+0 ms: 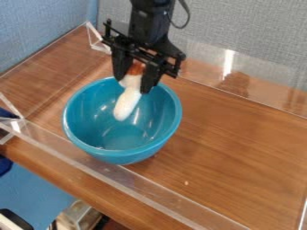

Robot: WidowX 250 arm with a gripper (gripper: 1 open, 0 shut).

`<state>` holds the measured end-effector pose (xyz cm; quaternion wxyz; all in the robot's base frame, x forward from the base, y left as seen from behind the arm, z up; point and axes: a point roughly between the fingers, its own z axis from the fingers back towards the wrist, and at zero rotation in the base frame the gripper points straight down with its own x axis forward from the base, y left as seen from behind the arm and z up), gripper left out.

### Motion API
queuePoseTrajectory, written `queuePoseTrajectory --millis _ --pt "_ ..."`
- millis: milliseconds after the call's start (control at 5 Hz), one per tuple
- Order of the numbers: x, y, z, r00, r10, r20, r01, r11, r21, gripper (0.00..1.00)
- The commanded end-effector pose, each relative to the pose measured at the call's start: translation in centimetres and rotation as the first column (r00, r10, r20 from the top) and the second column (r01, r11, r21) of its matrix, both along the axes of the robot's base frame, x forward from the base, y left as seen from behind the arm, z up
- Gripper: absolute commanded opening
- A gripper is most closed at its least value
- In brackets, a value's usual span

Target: Put the mushroom in the blue bowl

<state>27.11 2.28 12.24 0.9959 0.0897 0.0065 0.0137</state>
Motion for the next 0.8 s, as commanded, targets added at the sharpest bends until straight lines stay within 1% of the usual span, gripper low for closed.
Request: queuePoseTrajectory --millis 0,200,400,600 --pt "0.9 -0.8 0.0 0.999 0.002 0.037 -0.002 1.0 0.003 0.0" --pt "1.5 -3.6 -0.2 0.998 -0.047 0.033 0.046 0.999 0.002 0.0" --pt "2.5 -6.7 -0.9 0.996 -0.088 0.031 0.088 0.996 0.008 0.0" --pt "2.5 -9.5 -0.4 0.994 -0.107 0.027 0.107 0.994 0.003 0.0"
